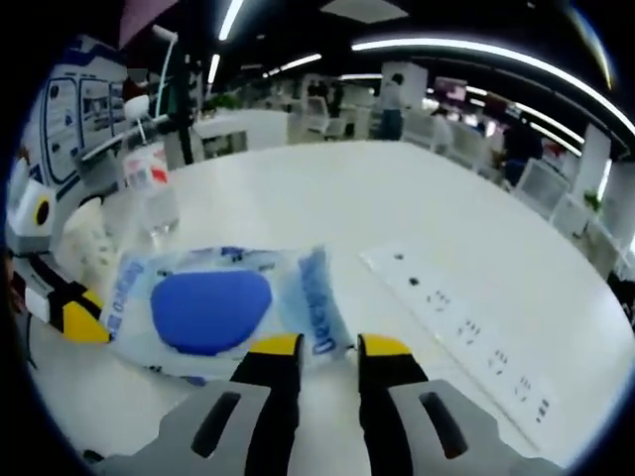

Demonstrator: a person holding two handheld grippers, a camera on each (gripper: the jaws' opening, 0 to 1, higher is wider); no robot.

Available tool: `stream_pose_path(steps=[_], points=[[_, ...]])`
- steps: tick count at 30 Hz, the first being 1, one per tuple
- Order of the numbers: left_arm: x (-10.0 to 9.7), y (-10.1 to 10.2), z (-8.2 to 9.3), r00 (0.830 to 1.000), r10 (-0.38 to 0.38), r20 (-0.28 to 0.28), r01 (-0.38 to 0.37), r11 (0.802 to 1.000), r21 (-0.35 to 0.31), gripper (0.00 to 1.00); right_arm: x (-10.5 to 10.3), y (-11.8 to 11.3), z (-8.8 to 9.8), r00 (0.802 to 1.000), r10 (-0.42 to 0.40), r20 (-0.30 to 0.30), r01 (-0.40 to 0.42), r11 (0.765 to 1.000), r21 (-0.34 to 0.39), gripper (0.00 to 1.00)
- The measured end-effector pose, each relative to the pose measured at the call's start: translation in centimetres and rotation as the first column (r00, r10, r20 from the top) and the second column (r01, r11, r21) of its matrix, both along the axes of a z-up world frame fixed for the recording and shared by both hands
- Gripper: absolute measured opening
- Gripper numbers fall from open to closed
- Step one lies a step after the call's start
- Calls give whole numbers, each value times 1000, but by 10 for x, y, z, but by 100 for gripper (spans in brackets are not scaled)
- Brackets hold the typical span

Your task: Arrange the tabletop items into an orderly group along one side of the table until the central work area is clear of visible clutter.

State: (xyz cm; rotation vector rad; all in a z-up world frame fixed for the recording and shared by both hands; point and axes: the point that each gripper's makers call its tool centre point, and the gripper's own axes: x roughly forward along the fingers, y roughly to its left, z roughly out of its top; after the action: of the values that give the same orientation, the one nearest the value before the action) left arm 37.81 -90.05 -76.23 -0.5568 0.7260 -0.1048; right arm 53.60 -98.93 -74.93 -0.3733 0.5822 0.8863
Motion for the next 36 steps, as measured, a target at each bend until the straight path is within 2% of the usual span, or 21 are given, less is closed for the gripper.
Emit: stream_pose_path(steps=[2, 9, 12, 16, 26, 33, 36], points=[[1, -2, 0, 1000, -21, 0, 21, 1000, 15, 11, 1, -1, 0, 1000, -2, 5, 2, 1000, -5, 13], [1, -2, 3, 1000, -26, -1, 26, 1000, 16, 7, -2, -3, -1, 1000, -3, -8, 3, 1000, -11, 2], [1, -4, 4, 999, -53, -6, 53, 998, 46, 6, -4, -4, 0, 1000, -2, -18, 2, 1000, -12, 0], [0, -2, 6, 998, -58, -5, 58, 997, 47, 4, -8, -7, 4, 999, -4, -36, 4, 1000, 1, 0], [5, 7, 31, 998, -53, 37, 52, 998, 25, 2, -21, -25, 23, 999, -13, -42, 14, 1000, 27, 0], [10, 14, 52, 995, -69, 73, 67, 997, 30, 1, -32, -36, 44, 999, -28, -44, 30, 998, 50, 0], [11, 18, 58, 995, -58, 80, 58, 998, 12, 1, -40, -40, 52, 999, -31, -39, 33, 998, 52, 0]])
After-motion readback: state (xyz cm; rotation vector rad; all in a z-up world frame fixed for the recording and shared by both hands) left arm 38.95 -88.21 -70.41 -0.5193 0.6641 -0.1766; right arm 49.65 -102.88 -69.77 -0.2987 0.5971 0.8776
